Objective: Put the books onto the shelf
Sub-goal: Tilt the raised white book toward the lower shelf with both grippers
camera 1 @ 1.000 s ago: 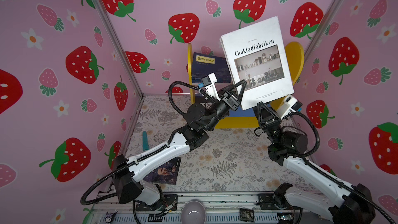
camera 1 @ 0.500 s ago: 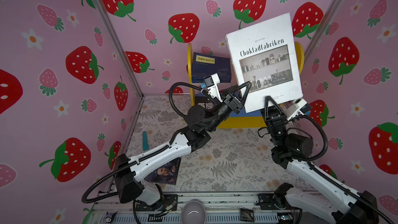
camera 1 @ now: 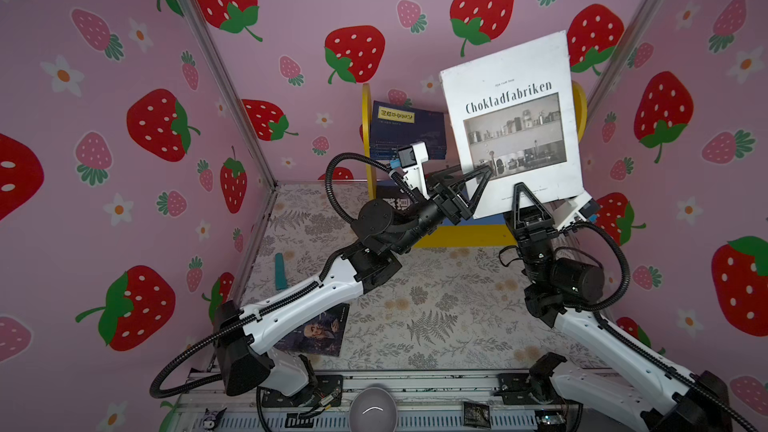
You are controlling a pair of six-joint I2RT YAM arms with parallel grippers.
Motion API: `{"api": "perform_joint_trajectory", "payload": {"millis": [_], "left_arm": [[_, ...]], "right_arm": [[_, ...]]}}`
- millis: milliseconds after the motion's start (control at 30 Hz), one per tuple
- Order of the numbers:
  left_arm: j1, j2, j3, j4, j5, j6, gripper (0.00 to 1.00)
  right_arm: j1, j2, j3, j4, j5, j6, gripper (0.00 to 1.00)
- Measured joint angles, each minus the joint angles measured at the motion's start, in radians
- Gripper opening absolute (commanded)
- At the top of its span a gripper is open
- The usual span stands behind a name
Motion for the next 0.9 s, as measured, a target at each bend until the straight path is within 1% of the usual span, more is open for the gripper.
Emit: {"api": "perform_joint_trajectory", "payload": {"millis": [100,200,267,300,400,533,600,667,767,900], "left_arm": [[0.012,-0.063,0.000,-0.125,-0.016,0.050,0.94],[0.040,-0.159,0.036,-0.351,-0.061,0.116,0.98],[0.096,-0.219,0.106,-0.527,-0.072,0.160,0.99],[0.126,-0.241,0.132,-0.587,-0.067,0.174,1.00],[0.259,-0.321,0.202,-0.775,-0.028,0.220,0.99],[0.394,-0.366,0.273,-0.951,0.119,0.266,0.99],[0.456,-0.365,0.288,-0.983,0.204,0.271,0.99],[0.516,-0.351,0.286,-0.992,0.319,0.254,0.99],[0.554,-0.311,0.269,-0.952,0.470,0.210,0.99],[0.558,-0.254,0.214,-0.872,0.626,0.148,0.99]], "right_arm": [[-0.056,-0.061,0.000,-0.089,-0.017,-0.005,0.38],[-0.137,-0.143,0.022,-0.219,-0.058,-0.019,0.38],[-0.191,-0.179,0.089,-0.347,-0.116,-0.042,0.37],[-0.211,-0.187,0.136,-0.414,-0.151,-0.056,0.36],[-0.238,-0.190,0.290,-0.597,-0.294,-0.097,0.34],[-0.243,-0.186,0.398,-0.738,-0.511,-0.103,0.33],[-0.243,-0.182,0.429,-0.792,-0.579,-0.103,0.34],[-0.244,-0.175,0.452,-0.843,-0.630,-0.104,0.34],[-0.244,-0.159,0.477,-0.892,-0.680,-0.103,0.34],[-0.244,-0.138,0.491,-0.924,-0.717,-0.098,0.34]]}}
